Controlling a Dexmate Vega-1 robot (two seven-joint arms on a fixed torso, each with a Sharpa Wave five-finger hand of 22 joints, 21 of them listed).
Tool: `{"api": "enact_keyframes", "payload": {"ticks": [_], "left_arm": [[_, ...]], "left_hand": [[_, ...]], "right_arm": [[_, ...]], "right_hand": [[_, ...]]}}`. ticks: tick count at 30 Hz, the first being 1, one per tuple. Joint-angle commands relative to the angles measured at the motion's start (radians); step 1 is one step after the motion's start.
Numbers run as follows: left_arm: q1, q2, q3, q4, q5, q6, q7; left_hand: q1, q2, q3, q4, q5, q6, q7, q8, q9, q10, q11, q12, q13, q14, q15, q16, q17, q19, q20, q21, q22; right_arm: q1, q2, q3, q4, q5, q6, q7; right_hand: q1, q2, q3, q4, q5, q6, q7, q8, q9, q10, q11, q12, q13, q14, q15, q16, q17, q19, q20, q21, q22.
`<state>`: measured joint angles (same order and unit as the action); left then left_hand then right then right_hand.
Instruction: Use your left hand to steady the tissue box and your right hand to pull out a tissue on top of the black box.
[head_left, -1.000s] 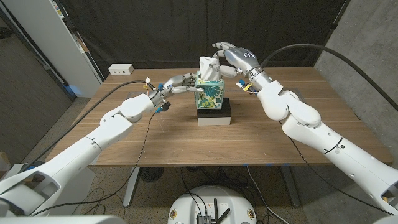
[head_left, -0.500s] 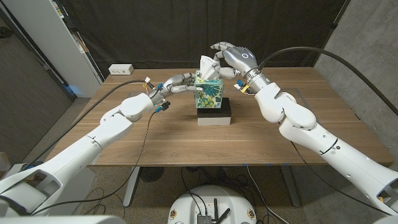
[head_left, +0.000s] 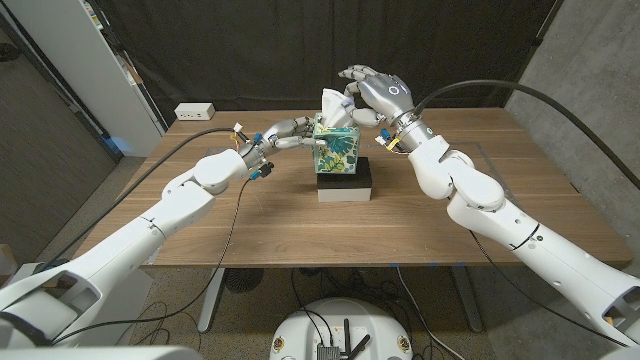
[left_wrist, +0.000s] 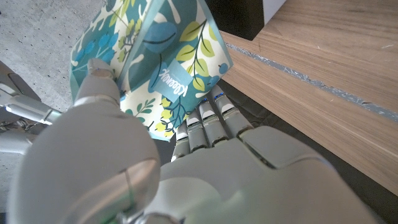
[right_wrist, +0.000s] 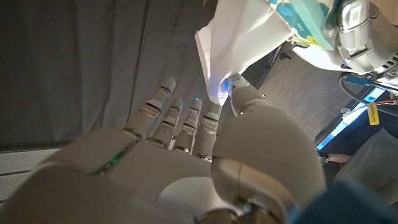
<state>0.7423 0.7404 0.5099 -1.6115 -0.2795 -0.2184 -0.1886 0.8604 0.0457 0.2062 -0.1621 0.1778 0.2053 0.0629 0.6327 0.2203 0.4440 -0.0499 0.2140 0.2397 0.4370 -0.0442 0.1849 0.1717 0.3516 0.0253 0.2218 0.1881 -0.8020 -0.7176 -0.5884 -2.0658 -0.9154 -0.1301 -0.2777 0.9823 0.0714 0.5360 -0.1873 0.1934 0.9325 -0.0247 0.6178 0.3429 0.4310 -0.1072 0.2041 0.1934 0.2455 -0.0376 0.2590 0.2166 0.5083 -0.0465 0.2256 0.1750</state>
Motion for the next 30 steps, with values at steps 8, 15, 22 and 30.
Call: {"api": "enact_keyframes", "payload": {"ticks": [8,15,22,30], "left_arm": [[0.001,-0.001,0.004,-0.010,0.002,0.003,-0.001],[0.015,0.007,0.000,-0.033,0.005,0.011,0.010],[0.028,0.016,-0.005,-0.056,0.008,0.021,0.021],[0.037,0.023,-0.008,-0.072,0.011,0.029,0.026]], "left_hand": [[0.001,0.012,0.018,0.009,0.005,0.026,0.031,0.005,0.006,-0.002,-0.003,-0.005,0.001,-0.003,-0.019,-0.002,0.001,0.001,0.000,0.000,0.005],[-0.001,0.010,0.019,0.008,0.005,0.028,0.028,0.006,0.005,0.000,-0.006,-0.004,0.001,-0.002,-0.020,-0.002,0.000,0.002,-0.002,0.001,0.005],[-0.001,0.009,0.020,0.007,0.005,0.029,0.028,0.007,0.005,0.001,-0.005,-0.004,0.001,-0.001,-0.020,-0.002,0.000,0.002,-0.002,0.001,0.005],[-0.002,0.008,0.021,0.006,0.004,0.029,0.027,0.007,0.005,0.000,-0.006,-0.004,0.001,-0.001,-0.022,-0.002,0.000,0.002,-0.003,0.001,0.005]], "right_arm": [[-0.002,0.018,-0.015,0.032,-0.088,-0.011,-0.118],[0.003,0.020,-0.015,0.044,-0.095,0.005,-0.160],[0.009,0.023,-0.015,0.053,-0.099,0.018,-0.198],[0.012,0.029,-0.017,0.052,-0.120,0.015,-0.233]], "right_hand": [[0.027,0.000,-0.015,0.005,-0.010,0.009,-0.007,0.009,-0.002,0.017,-0.005,0.004,0.003,0.011,-0.107,0.007,0.005,0.010,-0.027,0.004,0.004],[0.034,0.000,-0.022,0.008,-0.015,0.016,-0.009,0.014,-0.005,0.029,-0.005,0.006,0.003,0.011,-0.114,0.008,0.007,0.012,-0.032,0.003,0.004],[0.038,-0.001,-0.028,0.009,-0.017,0.019,-0.008,0.017,-0.008,0.037,-0.007,0.007,0.003,0.012,-0.116,0.009,0.008,0.014,-0.036,0.003,0.004],[0.045,-0.002,-0.035,0.011,-0.018,0.025,-0.008,0.021,-0.011,0.046,-0.005,0.007,0.004,0.011,-0.119,0.010,0.010,0.014,-0.038,0.002,0.004]]}}
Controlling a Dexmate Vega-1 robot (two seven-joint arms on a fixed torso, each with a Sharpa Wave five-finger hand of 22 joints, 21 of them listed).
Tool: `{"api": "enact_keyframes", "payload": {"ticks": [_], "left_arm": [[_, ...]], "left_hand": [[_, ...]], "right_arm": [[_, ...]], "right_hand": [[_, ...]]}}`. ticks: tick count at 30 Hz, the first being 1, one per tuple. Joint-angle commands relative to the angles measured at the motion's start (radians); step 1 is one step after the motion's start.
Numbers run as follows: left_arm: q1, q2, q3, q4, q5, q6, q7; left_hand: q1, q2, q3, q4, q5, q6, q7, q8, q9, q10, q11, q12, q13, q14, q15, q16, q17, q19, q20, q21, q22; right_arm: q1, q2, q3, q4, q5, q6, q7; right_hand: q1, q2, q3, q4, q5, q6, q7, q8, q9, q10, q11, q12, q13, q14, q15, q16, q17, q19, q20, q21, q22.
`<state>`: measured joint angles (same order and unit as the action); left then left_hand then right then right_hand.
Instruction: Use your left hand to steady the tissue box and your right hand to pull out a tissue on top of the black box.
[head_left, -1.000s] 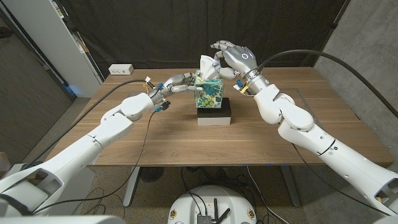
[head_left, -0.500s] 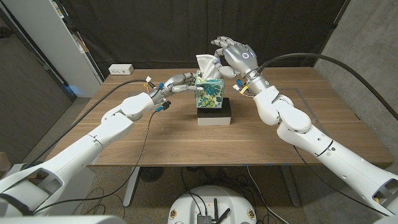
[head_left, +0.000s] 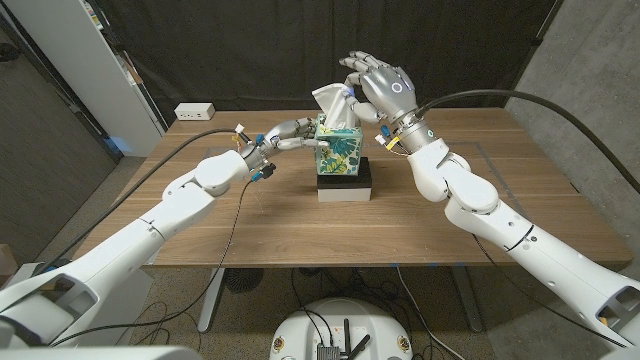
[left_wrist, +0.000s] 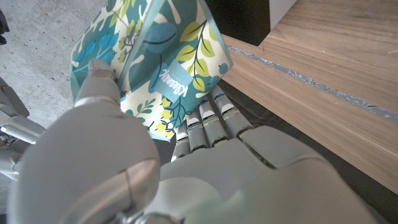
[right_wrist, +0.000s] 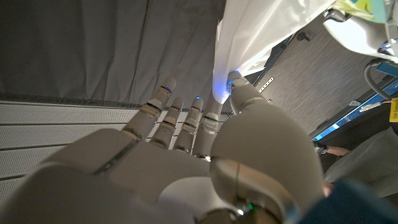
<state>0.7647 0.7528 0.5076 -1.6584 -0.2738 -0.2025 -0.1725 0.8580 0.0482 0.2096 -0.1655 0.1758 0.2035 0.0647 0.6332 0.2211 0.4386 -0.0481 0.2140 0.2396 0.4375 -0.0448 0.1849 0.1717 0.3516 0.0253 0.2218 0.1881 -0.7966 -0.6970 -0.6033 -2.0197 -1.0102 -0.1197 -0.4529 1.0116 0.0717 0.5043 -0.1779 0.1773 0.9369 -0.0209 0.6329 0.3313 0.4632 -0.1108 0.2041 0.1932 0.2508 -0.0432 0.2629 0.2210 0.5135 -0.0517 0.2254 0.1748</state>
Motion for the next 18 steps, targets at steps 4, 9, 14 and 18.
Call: {"api": "enact_keyframes", "payload": {"ticks": [4,9,14,18], "left_arm": [[0.016,0.011,-0.006,-0.028,0.004,0.013,0.011],[0.018,0.012,-0.007,-0.032,0.006,0.014,0.013],[0.018,0.013,-0.007,-0.033,0.006,0.014,0.010],[0.017,0.012,-0.007,-0.031,0.007,0.012,0.010]], "left_hand": [[0.000,0.005,0.019,0.009,0.006,0.031,0.026,0.007,0.004,0.005,-0.009,-0.004,0.001,-0.002,-0.020,-0.002,0.000,0.001,-0.003,0.001,0.005],[0.000,0.004,0.019,0.008,0.006,0.031,0.025,0.007,0.004,0.006,-0.007,-0.004,0.001,-0.001,-0.020,-0.002,0.000,0.002,-0.003,0.001,0.005],[0.000,0.003,0.019,0.008,0.006,0.031,0.024,0.007,0.004,0.006,-0.008,-0.004,0.001,-0.002,-0.021,-0.002,-0.001,0.002,-0.003,0.001,0.005],[0.000,0.003,0.021,0.007,0.006,0.030,0.027,0.007,0.004,0.005,-0.005,-0.005,0.001,-0.002,-0.020,-0.002,0.000,0.001,-0.002,0.001,0.005]], "right_arm": [[0.009,0.016,-0.002,0.008,-0.033,0.001,-0.080],[0.014,0.021,-0.004,0.011,-0.047,-0.001,-0.104],[0.020,0.025,-0.007,0.017,-0.060,-0.003,-0.128],[0.031,0.028,-0.009,0.021,-0.067,-0.002,-0.136]], "right_hand": [[0.018,-0.002,-0.006,0.002,-0.003,0.019,-0.011,0.007,-0.001,0.015,-0.002,0.007,0.004,0.006,-0.113,0.006,0.006,0.009,-0.033,0.001,0.004],[0.021,-0.002,-0.010,0.002,-0.003,0.019,-0.011,0.008,-0.003,0.020,-0.003,0.007,0.004,0.005,-0.114,0.006,0.007,0.009,-0.033,0.001,0.004],[0.023,-0.003,-0.014,0.003,-0.003,0.021,-0.011,0.010,-0.005,0.025,-0.003,0.008,0.004,0.003,-0.115,0.006,0.008,0.008,-0.033,0.000,0.004],[0.024,-0.002,-0.017,0.004,-0.004,0.022,-0.013,0.011,-0.007,0.026,-0.004,0.006,0.004,0.002,-0.119,0.006,0.008,0.007,-0.034,-0.001,0.004]]}}
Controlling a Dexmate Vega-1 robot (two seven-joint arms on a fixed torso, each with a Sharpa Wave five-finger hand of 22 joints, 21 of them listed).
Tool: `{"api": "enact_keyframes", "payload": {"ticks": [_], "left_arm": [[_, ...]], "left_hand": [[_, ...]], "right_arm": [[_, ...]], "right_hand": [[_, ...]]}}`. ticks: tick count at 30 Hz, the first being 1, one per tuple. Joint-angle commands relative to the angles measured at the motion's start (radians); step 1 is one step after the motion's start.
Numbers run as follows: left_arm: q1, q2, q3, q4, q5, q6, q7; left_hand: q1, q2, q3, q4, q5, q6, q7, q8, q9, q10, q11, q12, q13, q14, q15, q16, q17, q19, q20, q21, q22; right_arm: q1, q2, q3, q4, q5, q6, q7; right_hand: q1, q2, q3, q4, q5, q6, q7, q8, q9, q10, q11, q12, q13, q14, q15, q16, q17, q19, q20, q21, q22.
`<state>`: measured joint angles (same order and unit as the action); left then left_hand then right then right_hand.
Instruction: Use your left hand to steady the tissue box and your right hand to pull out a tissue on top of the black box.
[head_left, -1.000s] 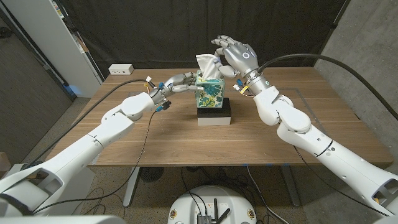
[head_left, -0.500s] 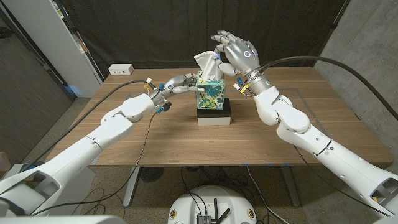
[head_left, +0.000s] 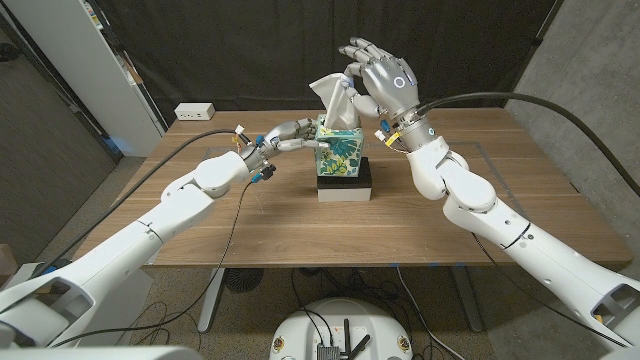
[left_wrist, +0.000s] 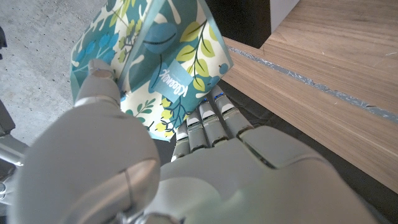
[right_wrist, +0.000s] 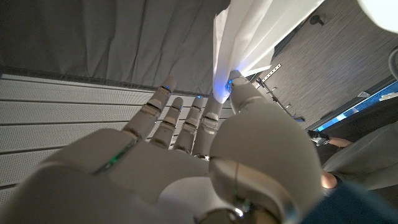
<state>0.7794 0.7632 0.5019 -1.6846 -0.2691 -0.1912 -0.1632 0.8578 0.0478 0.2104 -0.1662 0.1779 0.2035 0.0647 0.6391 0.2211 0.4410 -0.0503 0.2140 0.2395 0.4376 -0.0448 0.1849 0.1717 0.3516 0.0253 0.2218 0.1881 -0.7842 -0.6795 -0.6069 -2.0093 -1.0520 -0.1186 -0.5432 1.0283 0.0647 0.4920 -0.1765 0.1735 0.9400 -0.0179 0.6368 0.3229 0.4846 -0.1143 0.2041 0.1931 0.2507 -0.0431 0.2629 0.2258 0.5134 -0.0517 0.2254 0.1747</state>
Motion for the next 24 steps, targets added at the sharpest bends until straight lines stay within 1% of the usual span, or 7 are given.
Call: {"api": "enact_keyframes", "payload": {"ticks": [1,16,24], "left_arm": [[0.002,0.001,-0.001,-0.004,0.001,0.001,0.000],[-0.002,-0.001,-0.001,0.008,-0.002,-0.004,-0.005],[-0.007,-0.002,0.001,0.014,-0.004,-0.008,-0.013]], "left_hand": [[0.000,0.004,0.020,0.008,0.004,0.030,0.027,0.001,0.004,0.001,-0.002,-0.005,0.001,-0.002,-0.020,-0.002,0.000,0.001,-0.002,0.001,0.005],[-0.002,0.004,0.024,0.008,0.004,0.029,0.027,0.002,0.004,0.001,-0.006,-0.005,0.001,-0.003,-0.019,-0.002,0.000,0.001,-0.001,0.001,0.005],[-0.004,0.001,0.024,0.007,0.004,0.031,0.025,0.003,0.004,0.003,-0.005,-0.004,0.001,-0.002,-0.020,-0.002,0.000,0.001,-0.003,0.001,0.005]], "right_arm": [[0.022,0.012,-0.005,0.012,-0.026,-0.004,-0.047],[0.060,0.030,-0.017,0.043,-0.029,-0.005,-0.069],[0.068,0.040,-0.016,0.048,-0.036,-0.022,-0.099]], "right_hand": [[0.008,0.004,-0.005,0.003,0.000,0.018,-0.016,0.007,0.001,0.005,0.000,0.006,0.005,0.003,-0.118,0.007,0.004,0.007,-0.034,-0.001,0.004],[0.011,0.005,-0.016,0.006,0.000,0.020,-0.016,0.011,-0.004,0.010,-0.003,0.004,0.005,0.002,-0.121,0.008,0.005,0.007,-0.035,-0.003,0.004],[0.012,0.006,-0.020,0.007,0.000,0.019,-0.017,0.012,-0.006,0.011,-0.004,0.003,0.005,0.001,-0.122,0.008,0.006,0.007,-0.035,-0.004,0.004]]}}
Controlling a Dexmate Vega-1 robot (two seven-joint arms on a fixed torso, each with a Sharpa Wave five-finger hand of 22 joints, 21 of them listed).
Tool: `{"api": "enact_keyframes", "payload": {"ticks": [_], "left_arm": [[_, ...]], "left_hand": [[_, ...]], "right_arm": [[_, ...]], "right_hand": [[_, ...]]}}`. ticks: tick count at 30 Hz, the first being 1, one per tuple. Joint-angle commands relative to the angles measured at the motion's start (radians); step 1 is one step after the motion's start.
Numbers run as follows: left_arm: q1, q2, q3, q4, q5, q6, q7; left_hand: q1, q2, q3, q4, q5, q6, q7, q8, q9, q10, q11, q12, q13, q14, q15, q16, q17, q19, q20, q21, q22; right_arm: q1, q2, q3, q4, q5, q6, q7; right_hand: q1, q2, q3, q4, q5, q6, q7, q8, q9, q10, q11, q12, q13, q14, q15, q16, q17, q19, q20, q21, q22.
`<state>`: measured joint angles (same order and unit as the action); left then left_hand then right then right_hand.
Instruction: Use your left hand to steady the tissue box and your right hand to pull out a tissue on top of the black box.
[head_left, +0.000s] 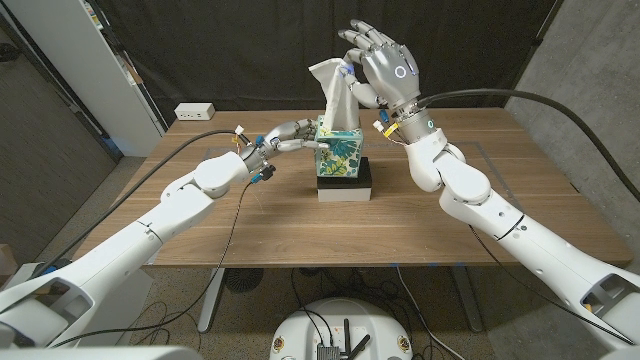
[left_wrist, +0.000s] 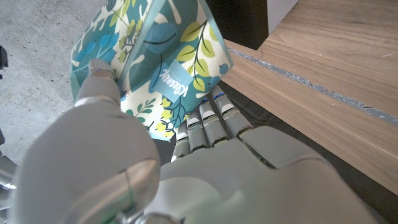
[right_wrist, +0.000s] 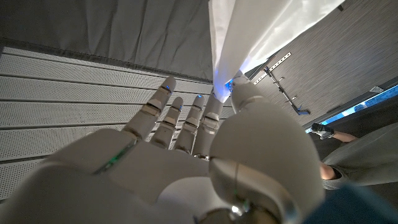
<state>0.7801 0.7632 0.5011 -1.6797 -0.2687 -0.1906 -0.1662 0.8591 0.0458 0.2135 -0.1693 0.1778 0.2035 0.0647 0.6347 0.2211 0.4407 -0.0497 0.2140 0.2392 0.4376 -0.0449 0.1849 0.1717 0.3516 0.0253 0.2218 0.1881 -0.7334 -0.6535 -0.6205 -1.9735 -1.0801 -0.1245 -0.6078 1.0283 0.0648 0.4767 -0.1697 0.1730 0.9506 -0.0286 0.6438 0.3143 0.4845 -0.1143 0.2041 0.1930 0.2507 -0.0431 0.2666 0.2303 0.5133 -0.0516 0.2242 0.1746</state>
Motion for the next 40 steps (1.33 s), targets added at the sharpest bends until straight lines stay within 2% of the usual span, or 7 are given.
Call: {"api": "enact_keyframes", "payload": {"ticks": [1,22,40], "left_arm": [[-0.009,-0.002,0.001,0.010,-0.004,-0.009,-0.011],[0.008,0.014,-0.009,-0.009,-0.011,-0.017,-0.014],[-0.063,-0.020,0.017,0.077,-0.015,-0.047,-0.076]], "left_hand": [[-0.005,0.004,0.021,0.011,0.004,0.030,0.026,0.007,0.004,0.002,-0.008,-0.005,0.002,-0.003,-0.020,-0.002,0.000,0.001,-0.003,0.001,0.005],[-0.006,0.001,0.024,0.009,0.004,0.032,0.025,0.008,0.004,0.004,-0.008,-0.003,0.002,-0.002,-0.020,-0.001,-0.001,0.001,-0.003,0.001,0.005],[-0.008,0.000,0.026,0.010,0.004,0.030,0.026,0.008,0.004,0.003,-0.004,-0.004,0.002,-0.002,-0.020,-0.002,-0.001,0.001,-0.003,0.001,0.005]], "right_arm": [[0.017,0.015,-0.002,0.012,-0.008,-0.018,-0.038],[0.035,0.041,-0.005,0.028,-0.019,-0.061,-0.107],[0.057,0.073,-0.002,0.068,-0.021,-0.122,-0.199]], "right_hand": [[0.012,0.006,-0.006,0.000,0.000,0.008,-0.007,0.005,0.002,0.012,-0.004,0.003,0.005,0.002,-0.122,0.005,0.002,0.008,-0.035,-0.002,0.004],[0.016,0.009,-0.018,0.002,0.001,0.008,-0.009,0.009,-0.005,0.015,-0.008,0.000,0.006,0.001,-0.123,0.006,0.004,0.008,-0.037,-0.004,0.004],[0.019,0.010,-0.028,0.002,0.001,0.011,-0.014,0.013,-0.011,0.023,-0.013,0.000,0.006,0.003,-0.126,0.008,0.005,0.010,-0.038,-0.005,0.004]]}}
